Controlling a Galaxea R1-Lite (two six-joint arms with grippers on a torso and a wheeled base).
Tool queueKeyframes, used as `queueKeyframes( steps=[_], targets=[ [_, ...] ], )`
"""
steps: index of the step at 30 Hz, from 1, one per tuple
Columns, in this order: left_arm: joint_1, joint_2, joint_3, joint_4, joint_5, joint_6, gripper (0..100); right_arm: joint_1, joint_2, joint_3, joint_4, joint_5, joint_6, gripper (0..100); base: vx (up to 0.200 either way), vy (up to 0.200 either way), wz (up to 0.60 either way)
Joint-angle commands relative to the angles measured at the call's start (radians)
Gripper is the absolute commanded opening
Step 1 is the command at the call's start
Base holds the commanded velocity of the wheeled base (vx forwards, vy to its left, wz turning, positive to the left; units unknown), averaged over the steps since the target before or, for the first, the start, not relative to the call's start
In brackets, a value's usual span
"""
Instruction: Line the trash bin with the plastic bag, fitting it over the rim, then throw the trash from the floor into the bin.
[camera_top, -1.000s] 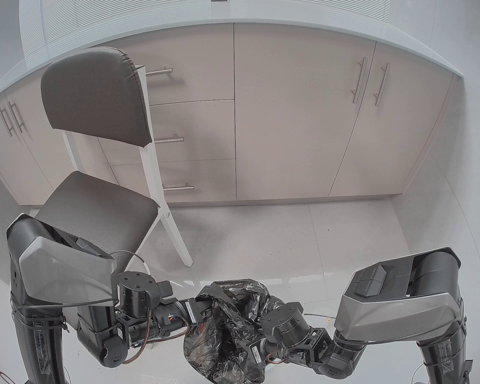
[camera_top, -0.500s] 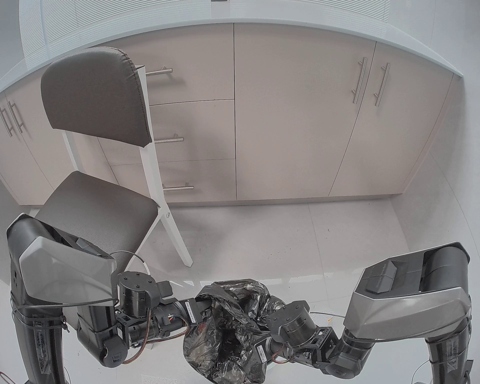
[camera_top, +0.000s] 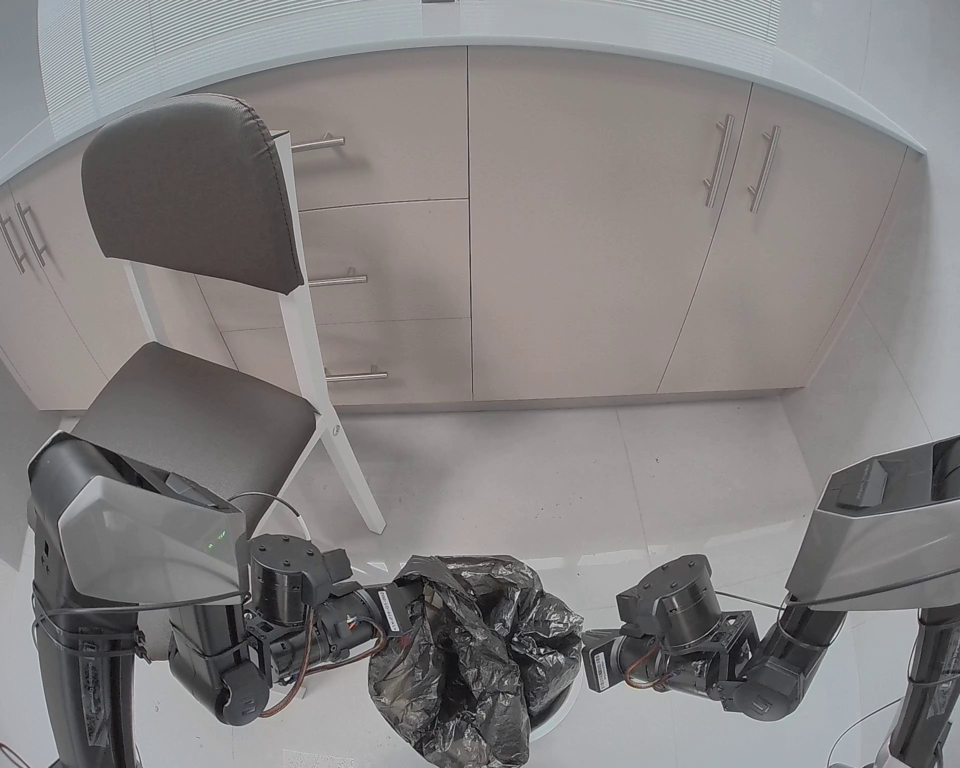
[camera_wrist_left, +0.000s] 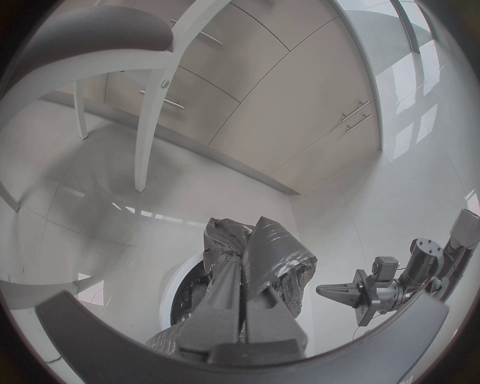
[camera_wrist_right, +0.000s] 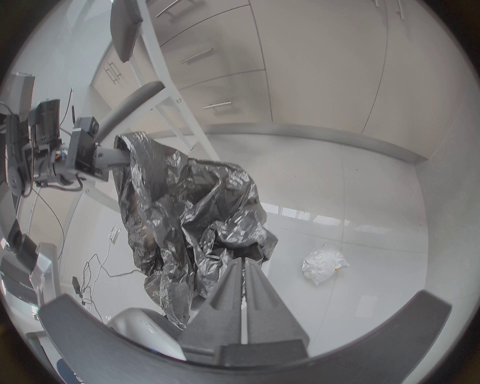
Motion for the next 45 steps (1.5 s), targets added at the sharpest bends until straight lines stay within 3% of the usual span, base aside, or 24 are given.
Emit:
queueKeyframes(
  steps=[1, 5, 7, 12, 13, 28, 45],
  targets=[
    [-0.002, 0.017, -0.020, -0.001, 0.000, 0.001, 0, -0.007, -0.038, 0.003, -0.001, 0.002, 0.000, 0, 0.000, 0.000, 0.00],
    [-0.004, 0.012, -0.013, -0.001, 0.000, 0.000, 0, 0.028, -0.046, 0.020, -0.012, 0.025, -0.002, 0, 0.000, 0.000, 0.00],
    [-0.004, 0.006, -0.008, -0.001, 0.000, -0.005, 0, 0.092, -0.047, 0.043, -0.065, 0.061, -0.003, 0, 0.000, 0.000, 0.00],
    [-0.004, -0.017, 0.012, -0.001, -0.001, -0.012, 0, 0.143, -0.001, 0.012, -0.127, 0.062, -0.065, 0, 0.000, 0.000, 0.00],
    [-0.007, -0.041, 0.032, -0.001, -0.003, -0.016, 0, 0.151, 0.034, -0.014, -0.130, 0.056, -0.101, 100, 0.000, 0.000, 0.00],
    [-0.019, -0.118, 0.059, 0.001, -0.006, -0.065, 0, 0.197, 0.093, -0.051, -0.133, 0.061, -0.106, 100, 0.000, 0.000, 0.00],
    [-0.019, -0.117, 0.058, -0.001, -0.006, -0.065, 0, 0.164, 0.283, -0.247, -0.130, 0.061, -0.115, 100, 0.000, 0.000, 0.00]
  ],
)
